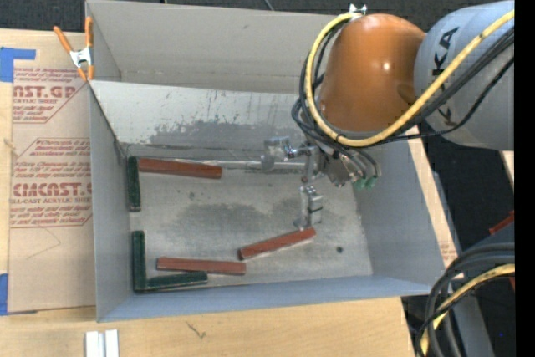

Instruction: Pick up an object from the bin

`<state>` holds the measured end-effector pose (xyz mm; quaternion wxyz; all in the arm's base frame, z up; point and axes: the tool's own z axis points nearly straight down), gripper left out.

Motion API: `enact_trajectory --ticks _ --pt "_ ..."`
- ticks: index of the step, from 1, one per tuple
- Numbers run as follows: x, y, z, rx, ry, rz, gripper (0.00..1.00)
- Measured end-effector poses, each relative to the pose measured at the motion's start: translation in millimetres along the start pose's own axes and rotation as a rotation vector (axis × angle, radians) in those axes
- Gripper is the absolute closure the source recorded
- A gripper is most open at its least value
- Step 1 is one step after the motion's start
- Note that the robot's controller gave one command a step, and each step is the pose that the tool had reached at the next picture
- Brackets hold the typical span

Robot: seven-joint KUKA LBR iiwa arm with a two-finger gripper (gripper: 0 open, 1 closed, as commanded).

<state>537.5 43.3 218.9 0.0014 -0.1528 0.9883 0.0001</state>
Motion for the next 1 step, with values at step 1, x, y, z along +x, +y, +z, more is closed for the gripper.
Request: enact_trajectory --ticks 1 --pt "-0.1 -3.8 49.3 0.001 -0.006 -0.007 0.00"
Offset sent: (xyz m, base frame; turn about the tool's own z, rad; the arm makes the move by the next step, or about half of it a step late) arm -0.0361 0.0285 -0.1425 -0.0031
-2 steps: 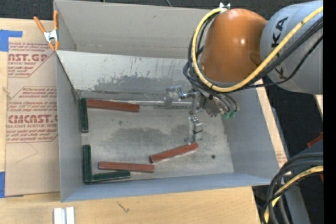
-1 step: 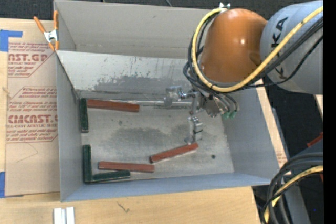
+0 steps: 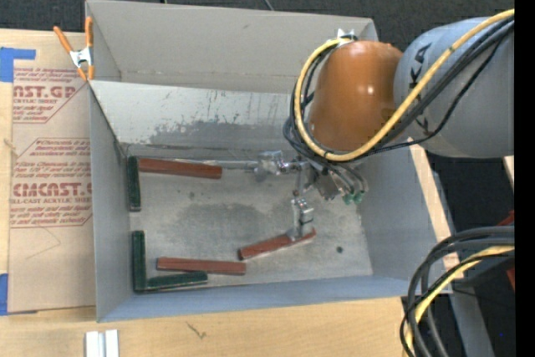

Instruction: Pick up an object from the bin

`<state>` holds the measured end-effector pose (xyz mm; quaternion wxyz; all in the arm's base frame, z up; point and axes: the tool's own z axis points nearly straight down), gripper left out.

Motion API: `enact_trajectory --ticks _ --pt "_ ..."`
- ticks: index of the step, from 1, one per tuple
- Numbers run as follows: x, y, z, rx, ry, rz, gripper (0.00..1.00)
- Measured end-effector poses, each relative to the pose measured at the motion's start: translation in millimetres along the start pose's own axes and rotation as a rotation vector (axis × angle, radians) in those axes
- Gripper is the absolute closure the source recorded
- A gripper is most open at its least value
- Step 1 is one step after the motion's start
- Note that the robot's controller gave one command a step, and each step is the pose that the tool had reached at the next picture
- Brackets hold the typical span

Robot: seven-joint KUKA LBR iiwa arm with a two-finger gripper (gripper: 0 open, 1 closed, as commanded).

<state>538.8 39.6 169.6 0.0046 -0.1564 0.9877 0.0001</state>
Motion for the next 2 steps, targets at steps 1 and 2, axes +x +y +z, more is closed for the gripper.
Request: enact_trajectory --ticks 1,2 --pt "17.7 27.3 69.1 -0.001 0.004 0.004 0.00" --pt "18.3 11.1 99.6 -0.002 0.007 -0.208 1.00"
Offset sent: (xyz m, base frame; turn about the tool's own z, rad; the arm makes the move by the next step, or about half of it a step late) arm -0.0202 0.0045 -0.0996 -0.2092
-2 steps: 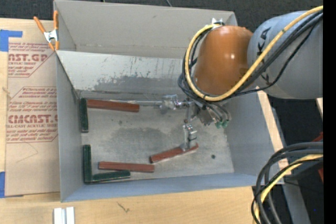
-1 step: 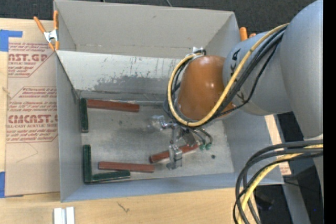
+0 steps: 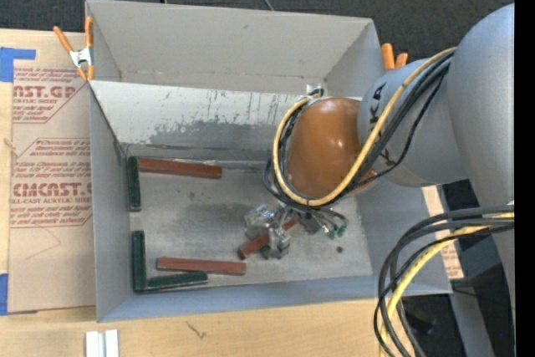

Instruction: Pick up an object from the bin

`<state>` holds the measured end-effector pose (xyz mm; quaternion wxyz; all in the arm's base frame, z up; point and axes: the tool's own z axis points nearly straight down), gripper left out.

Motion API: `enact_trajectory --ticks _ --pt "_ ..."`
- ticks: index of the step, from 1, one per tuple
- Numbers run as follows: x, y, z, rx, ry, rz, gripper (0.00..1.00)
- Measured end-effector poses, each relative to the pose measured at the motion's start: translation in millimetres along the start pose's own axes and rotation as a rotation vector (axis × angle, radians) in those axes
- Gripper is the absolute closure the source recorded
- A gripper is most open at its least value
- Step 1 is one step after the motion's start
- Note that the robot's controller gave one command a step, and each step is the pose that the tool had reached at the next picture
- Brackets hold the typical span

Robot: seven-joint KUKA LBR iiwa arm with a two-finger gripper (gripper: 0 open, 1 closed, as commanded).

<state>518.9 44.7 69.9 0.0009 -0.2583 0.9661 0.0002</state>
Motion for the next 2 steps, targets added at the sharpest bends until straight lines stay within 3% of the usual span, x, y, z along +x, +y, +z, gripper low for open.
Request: enact_trajectory --ticks 1,2 --pt "0.0 0.0 0.0 0.000 0.000 0.000 1.00" --pt "-7.7 -9.7 -172.7 0.003 -0.005 -0.027 1.00"
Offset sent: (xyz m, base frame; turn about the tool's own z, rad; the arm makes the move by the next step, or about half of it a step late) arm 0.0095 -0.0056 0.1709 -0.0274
